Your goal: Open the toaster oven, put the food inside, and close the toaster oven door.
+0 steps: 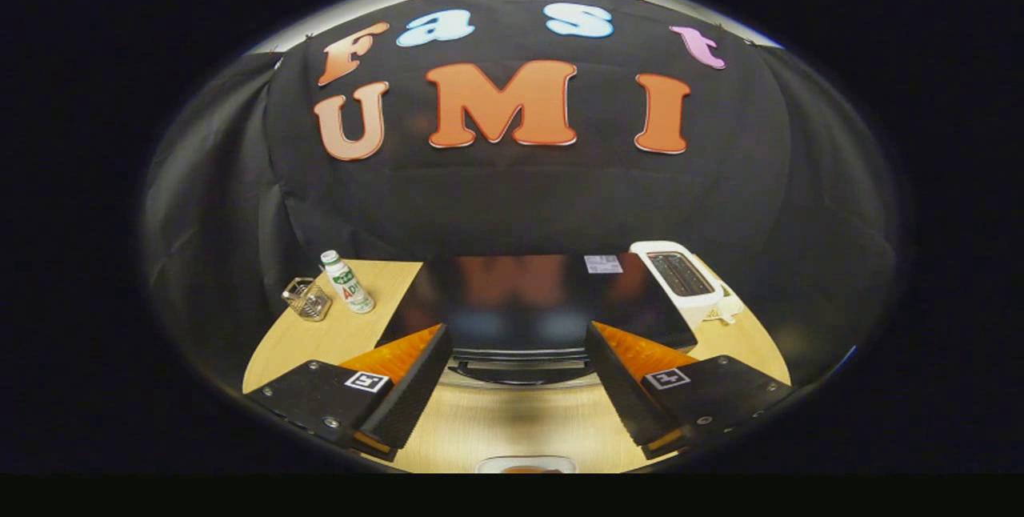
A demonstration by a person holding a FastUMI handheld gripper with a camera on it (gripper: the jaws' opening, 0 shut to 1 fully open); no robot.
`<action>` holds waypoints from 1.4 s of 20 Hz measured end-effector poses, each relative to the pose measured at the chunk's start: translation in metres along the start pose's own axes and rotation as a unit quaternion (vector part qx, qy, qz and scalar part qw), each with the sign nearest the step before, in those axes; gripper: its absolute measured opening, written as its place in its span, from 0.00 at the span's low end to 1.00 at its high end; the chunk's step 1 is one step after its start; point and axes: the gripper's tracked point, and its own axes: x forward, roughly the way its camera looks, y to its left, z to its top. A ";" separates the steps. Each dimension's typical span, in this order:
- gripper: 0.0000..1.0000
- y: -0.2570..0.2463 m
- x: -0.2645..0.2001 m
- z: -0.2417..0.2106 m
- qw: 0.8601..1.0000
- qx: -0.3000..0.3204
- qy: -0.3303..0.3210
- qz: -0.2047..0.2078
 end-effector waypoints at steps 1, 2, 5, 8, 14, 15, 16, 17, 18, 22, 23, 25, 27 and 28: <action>1.00 0.001 0.006 -0.006 1.000 -0.004 0.007 -0.001; 1.00 0.000 0.011 -0.011 1.000 -0.008 0.013 -0.001; 1.00 0.000 0.024 -0.022 0.999 -0.015 0.029 -0.002; 1.00 0.000 0.036 -0.033 0.999 -0.014 0.044 -0.004; 1.00 0.003 0.040 -0.040 0.998 -0.022 0.053 -0.002; 1.00 0.003 0.040 -0.039 0.998 -0.022 0.052 -0.002; 1.00 0.005 0.039 -0.040 0.998 -0.019 0.054 0.000; 1.00 0.004 0.037 -0.044 0.998 -0.021 0.056 -0.001; 1.00 0.002 0.038 -0.045 0.998 -0.030 0.049 -0.007; 1.00 0.002 0.025 -0.049 0.999 -0.004 0.046 -0.009; 1.00 0.002 0.023 -0.054 0.999 -0.005 0.047 -0.006; 1.00 0.002 0.015 -0.059 0.999 -0.009 0.045 -0.006; 1.00 0.002 0.007 -0.065 0.999 -0.007 0.046 -0.006; 1.00 0.002 0.002 -0.069 0.999 -0.005 0.046 -0.007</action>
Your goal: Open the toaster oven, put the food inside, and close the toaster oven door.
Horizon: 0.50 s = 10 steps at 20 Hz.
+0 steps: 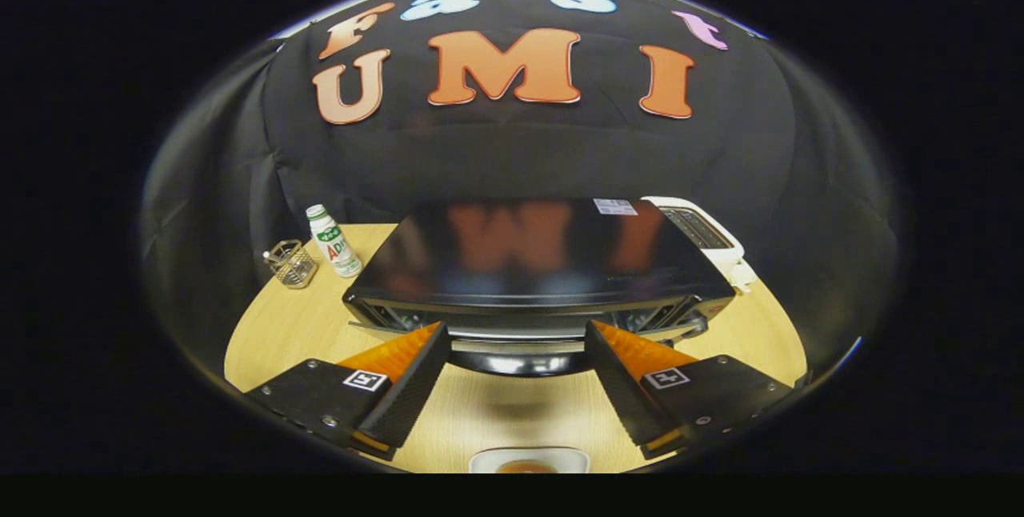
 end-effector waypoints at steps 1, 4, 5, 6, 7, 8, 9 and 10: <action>1.00 0.000 -0.004 -0.006 1.000 0.000 0.001 -0.001; 1.00 -0.001 -0.016 -0.023 1.000 0.000 0.007 -0.003; 1.00 0.000 -0.020 -0.030 1.000 0.001 0.009 -0.003; 1.00 -0.001 -0.023 -0.036 1.000 0.002 0.012 -0.003; 1.00 -0.001 -0.026 -0.041 1.000 0.004 0.014 -0.002; 1.00 -0.001 -0.028 -0.046 1.000 0.004 0.015 -0.001; 1.00 -0.001 -0.031 -0.052 1.000 0.005 0.018 -0.001; 1.00 -0.001 -0.032 -0.058 1.000 0.006 0.022 -0.002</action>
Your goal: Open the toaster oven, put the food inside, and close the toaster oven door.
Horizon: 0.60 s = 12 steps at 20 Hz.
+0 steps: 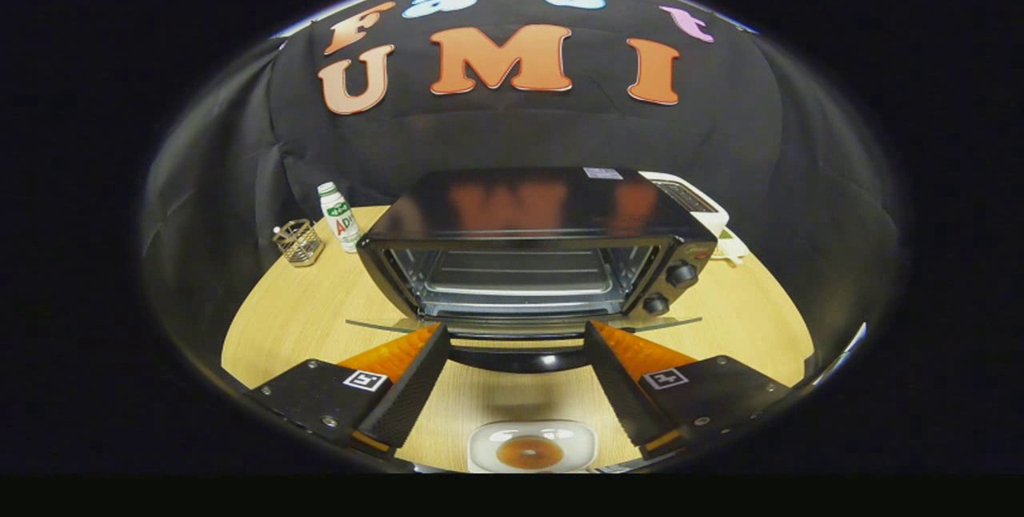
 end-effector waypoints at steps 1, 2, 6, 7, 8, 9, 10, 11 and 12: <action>1.00 -0.001 -0.003 -0.006 1.000 0.001 0.003 -0.001; 1.00 -0.001 -0.004 -0.012 1.000 0.000 0.007 -0.003; 1.00 -0.002 -0.008 -0.042 0.999 0.001 0.033 -0.008; 1.00 -0.001 -0.009 -0.051 0.999 0.002 0.040 -0.009; 1.00 -0.002 -0.009 -0.058 0.999 0.000 0.048 -0.011; 1.00 -0.002 -0.009 -0.063 0.998 0.000 0.055 -0.011; 1.00 -0.003 -0.010 -0.071 0.998 0.003 0.066 -0.011; 1.00 -0.004 -0.011 -0.077 0.997 0.007 0.070 -0.011; 1.00 -0.006 -0.010 -0.082 0.997 0.010 0.076 -0.012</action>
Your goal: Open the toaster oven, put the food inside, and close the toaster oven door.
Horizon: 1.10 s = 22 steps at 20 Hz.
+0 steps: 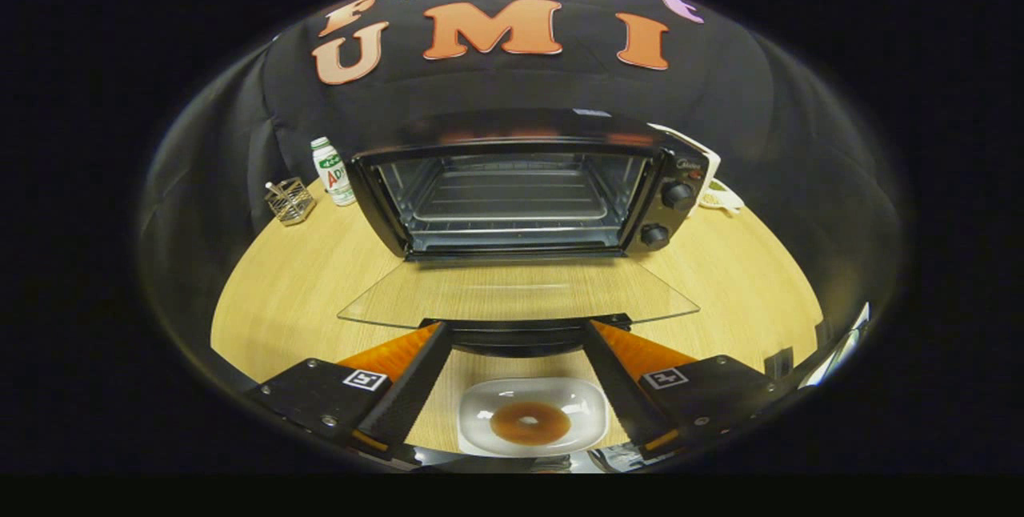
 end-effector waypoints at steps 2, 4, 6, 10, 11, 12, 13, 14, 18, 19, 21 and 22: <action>1.00 0.000 0.004 -0.010 1.000 0.004 0.012 0.000; 1.00 -0.002 0.007 -0.019 1.000 0.003 0.022 -0.001; 1.00 -0.002 0.014 -0.025 1.000 0.002 0.026 -0.001; 1.00 0.002 0.033 -0.046 0.999 0.005 0.053 -0.004; 1.00 0.004 0.033 -0.054 0.998 0.006 0.059 -0.002; 1.00 0.005 0.033 -0.056 0.998 0.003 0.062 -0.002; 1.00 0.003 0.034 -0.059 0.998 0.001 0.062 -0.002; 1.00 0.002 0.034 -0.058 0.998 0.001 0.061 -0.002; 1.00 -0.009 0.022 -0.043 0.999 0.020 0.033 -0.007; 1.00 -0.014 0.015 -0.040 1.000 0.019 0.024 -0.009; 1.00 -0.022 0.003 -0.038 1.000 0.012 0.010 -0.013; 1.00 -0.025 -0.004 -0.038 1.000 0.009 0.005 -0.015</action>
